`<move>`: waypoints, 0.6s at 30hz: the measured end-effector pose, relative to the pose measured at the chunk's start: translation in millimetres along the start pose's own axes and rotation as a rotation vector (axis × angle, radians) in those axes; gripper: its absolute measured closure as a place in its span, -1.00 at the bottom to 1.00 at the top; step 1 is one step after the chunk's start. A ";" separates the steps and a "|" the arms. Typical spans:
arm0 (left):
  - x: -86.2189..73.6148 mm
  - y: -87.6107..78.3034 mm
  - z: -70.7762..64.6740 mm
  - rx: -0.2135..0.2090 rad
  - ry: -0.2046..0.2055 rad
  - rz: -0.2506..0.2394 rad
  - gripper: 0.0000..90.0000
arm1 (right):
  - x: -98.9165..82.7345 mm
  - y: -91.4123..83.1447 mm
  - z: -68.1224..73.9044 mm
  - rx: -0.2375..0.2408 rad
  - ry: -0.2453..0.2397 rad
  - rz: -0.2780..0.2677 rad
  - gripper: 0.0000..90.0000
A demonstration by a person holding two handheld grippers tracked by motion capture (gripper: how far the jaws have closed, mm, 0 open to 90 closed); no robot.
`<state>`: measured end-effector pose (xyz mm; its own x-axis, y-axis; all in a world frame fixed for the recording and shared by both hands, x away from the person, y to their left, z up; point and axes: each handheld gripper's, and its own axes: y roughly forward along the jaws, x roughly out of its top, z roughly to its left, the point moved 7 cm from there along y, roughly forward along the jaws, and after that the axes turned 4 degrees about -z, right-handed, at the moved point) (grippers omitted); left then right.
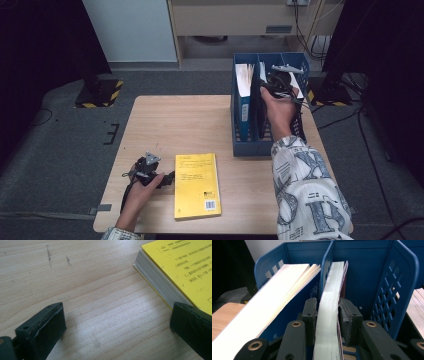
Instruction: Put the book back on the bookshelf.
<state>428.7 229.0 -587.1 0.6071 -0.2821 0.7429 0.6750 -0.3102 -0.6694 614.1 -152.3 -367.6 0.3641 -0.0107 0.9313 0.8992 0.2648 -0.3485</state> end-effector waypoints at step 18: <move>-0.4 -0.3 -0.7 -0.001 0.001 -0.003 -1.00 | 8.9 -19.0 5.8 0.043 -0.020 -0.023 -0.07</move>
<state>428.0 228.6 -587.2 0.6050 -0.2818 0.7447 0.6764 -0.3116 -0.6674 598.9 -151.9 -352.1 0.3380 0.0022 0.9411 0.8958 0.3058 -0.3225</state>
